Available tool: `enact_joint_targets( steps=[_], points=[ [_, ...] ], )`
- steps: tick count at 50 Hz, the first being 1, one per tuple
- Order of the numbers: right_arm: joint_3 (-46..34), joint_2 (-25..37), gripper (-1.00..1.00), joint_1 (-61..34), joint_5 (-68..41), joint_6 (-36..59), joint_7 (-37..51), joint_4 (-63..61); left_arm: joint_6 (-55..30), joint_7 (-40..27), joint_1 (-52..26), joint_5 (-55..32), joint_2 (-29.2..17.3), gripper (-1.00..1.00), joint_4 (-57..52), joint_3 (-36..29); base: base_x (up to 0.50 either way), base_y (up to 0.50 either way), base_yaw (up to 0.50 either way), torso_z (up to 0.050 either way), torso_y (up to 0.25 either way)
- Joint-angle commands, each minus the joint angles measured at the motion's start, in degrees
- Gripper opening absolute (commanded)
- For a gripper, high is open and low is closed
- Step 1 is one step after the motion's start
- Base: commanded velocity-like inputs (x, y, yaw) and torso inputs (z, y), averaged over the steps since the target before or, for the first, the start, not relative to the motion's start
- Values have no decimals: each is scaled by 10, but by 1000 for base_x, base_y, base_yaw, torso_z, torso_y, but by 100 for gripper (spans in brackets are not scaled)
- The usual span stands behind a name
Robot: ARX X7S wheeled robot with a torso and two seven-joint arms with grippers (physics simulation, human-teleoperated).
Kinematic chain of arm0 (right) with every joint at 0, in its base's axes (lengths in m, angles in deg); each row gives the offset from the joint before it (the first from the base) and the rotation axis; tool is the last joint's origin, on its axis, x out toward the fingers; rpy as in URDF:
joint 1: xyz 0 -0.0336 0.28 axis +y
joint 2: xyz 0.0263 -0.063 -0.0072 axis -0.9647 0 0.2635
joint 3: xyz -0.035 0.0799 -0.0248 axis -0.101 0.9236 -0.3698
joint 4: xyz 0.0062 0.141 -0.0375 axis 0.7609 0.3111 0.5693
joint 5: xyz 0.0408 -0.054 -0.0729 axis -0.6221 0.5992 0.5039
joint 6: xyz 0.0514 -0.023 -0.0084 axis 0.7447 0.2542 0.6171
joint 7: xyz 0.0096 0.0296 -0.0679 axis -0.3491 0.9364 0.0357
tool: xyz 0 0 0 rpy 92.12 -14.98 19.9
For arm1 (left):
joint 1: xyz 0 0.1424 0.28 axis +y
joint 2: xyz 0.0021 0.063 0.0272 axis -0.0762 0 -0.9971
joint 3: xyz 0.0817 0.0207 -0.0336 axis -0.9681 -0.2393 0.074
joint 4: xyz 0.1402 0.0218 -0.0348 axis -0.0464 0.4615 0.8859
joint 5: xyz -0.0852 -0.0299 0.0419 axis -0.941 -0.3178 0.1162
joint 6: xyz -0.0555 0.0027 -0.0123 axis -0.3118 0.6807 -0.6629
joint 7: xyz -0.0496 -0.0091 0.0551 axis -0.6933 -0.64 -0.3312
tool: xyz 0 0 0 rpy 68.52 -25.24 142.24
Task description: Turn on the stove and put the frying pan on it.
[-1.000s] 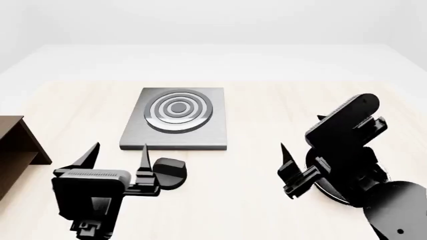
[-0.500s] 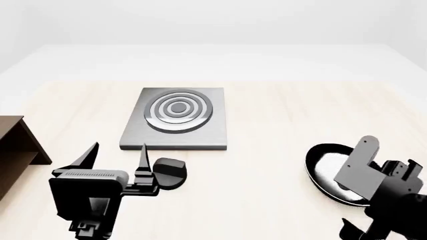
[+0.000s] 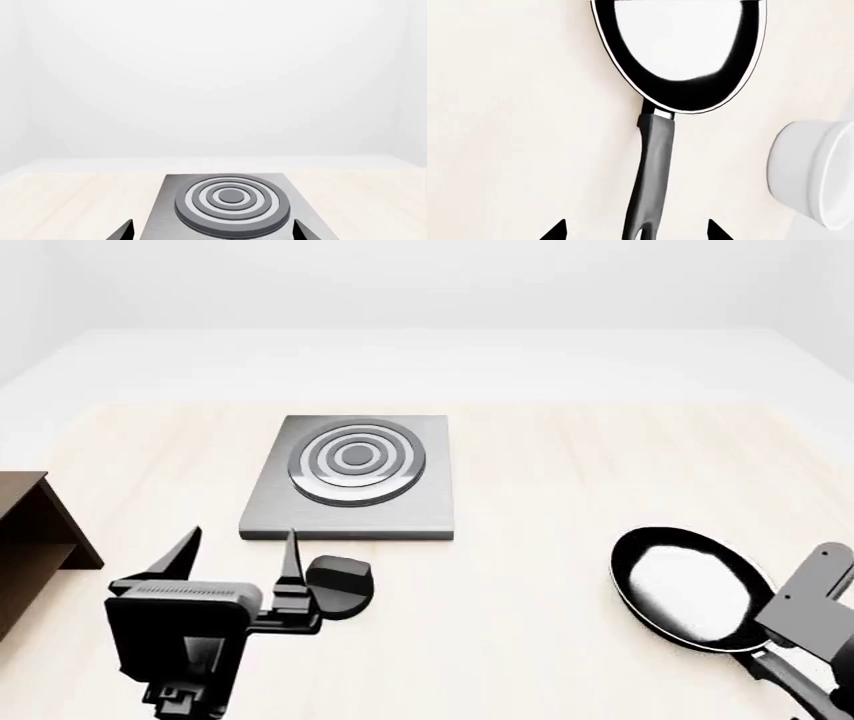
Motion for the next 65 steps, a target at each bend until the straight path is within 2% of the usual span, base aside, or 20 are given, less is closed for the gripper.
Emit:
enact_joint_targets(
  steps=[1,21,39,49,65],
  points=[
    [-11,13,100,-6,3,-41,6,34,2,-3,1,2,-2,100,3,-5,0,0,0,0,0],
    [-13,-7,100,79,-19,-184,55,113,6,-8,2,1,-6,100,5,-10,0,0,0,0,0],
    [-37,0,100,118,4,-210,68,152,4,-14,0,6,-9,100,4,-18,0,0,0,0,0],
    [-18,10,100,122,-20,-237,87,169,5,-16,-1,8,-10,100,5,-23,0,0,0,0,0],
    [-37,-14,100,160,15,-313,75,207,3,-21,-2,9,-14,100,1,-28,0,0,0,0,0]
  ],
)
